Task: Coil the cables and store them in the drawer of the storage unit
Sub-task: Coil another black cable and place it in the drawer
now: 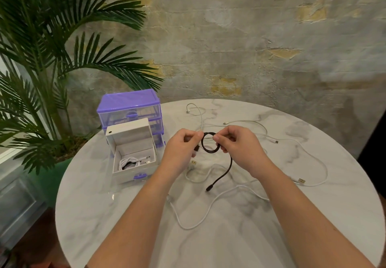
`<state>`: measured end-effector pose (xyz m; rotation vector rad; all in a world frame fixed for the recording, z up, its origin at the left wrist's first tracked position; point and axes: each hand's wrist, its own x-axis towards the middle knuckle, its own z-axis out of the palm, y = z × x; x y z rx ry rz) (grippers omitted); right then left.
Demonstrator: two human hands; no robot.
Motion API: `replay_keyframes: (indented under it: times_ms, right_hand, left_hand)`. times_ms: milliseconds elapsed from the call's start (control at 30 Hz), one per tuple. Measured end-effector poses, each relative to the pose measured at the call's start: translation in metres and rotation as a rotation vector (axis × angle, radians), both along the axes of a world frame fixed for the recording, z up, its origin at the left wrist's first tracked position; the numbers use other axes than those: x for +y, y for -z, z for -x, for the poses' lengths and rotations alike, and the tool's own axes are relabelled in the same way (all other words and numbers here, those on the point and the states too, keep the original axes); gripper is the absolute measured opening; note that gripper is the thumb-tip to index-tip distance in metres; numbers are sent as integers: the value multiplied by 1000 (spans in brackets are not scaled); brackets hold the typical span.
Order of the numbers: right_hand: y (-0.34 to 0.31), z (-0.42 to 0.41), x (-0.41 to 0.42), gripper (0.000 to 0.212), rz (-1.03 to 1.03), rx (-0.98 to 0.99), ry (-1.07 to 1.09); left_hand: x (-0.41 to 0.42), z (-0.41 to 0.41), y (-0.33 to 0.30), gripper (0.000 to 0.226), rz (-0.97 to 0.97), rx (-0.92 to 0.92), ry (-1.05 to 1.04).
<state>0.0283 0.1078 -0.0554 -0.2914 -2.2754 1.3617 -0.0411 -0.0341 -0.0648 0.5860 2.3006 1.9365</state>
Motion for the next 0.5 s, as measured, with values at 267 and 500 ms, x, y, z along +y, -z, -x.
replay_keyframes:
  times_ms: [267,500]
  right_hand:
    - [4,2,-1,13,-129,23,114]
    - [4,3,-3,14,-3,49,61]
  left_hand:
    - [-4,-3,-8,22,-274,-359,227]
    - [0,-4,-5,22,-226,-114,99]
